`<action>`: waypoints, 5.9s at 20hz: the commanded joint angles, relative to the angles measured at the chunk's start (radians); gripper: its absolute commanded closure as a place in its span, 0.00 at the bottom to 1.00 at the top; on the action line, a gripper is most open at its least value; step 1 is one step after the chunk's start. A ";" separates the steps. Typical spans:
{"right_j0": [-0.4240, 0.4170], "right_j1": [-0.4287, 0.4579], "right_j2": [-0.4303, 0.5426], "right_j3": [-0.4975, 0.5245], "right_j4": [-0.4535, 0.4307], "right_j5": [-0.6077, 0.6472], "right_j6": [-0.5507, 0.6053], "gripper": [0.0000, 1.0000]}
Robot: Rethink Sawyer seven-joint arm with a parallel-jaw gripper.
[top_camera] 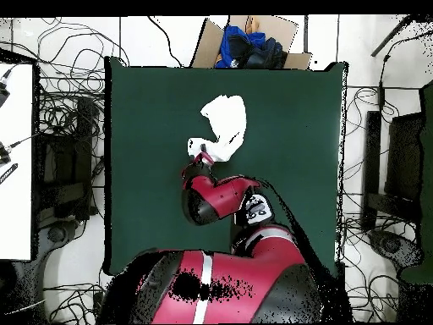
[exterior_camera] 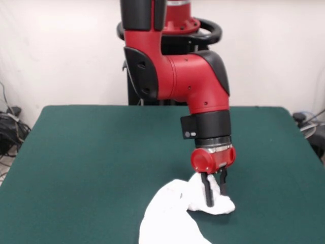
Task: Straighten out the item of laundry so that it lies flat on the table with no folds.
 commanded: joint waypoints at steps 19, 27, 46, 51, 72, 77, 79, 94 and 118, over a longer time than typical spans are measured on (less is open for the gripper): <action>0.001 0.043 0.007 -0.073 0.003 0.165 0.110 1.00; -0.125 -0.322 0.156 0.237 -0.030 0.253 0.127 1.00; -0.360 -0.761 0.465 0.539 0.234 0.595 0.034 1.00; -0.470 -0.902 0.612 0.626 0.399 0.692 -0.051 1.00; -0.889 -0.973 1.225 0.741 0.481 0.315 0.237 1.00; -0.927 -1.011 1.296 0.721 0.553 0.398 0.225 1.00; -0.929 -1.027 1.297 0.721 0.564 0.406 0.226 1.00; -0.611 -0.889 0.815 0.607 0.360 0.626 0.117 1.00; -0.766 -0.925 0.975 0.624 0.376 0.660 0.043 1.00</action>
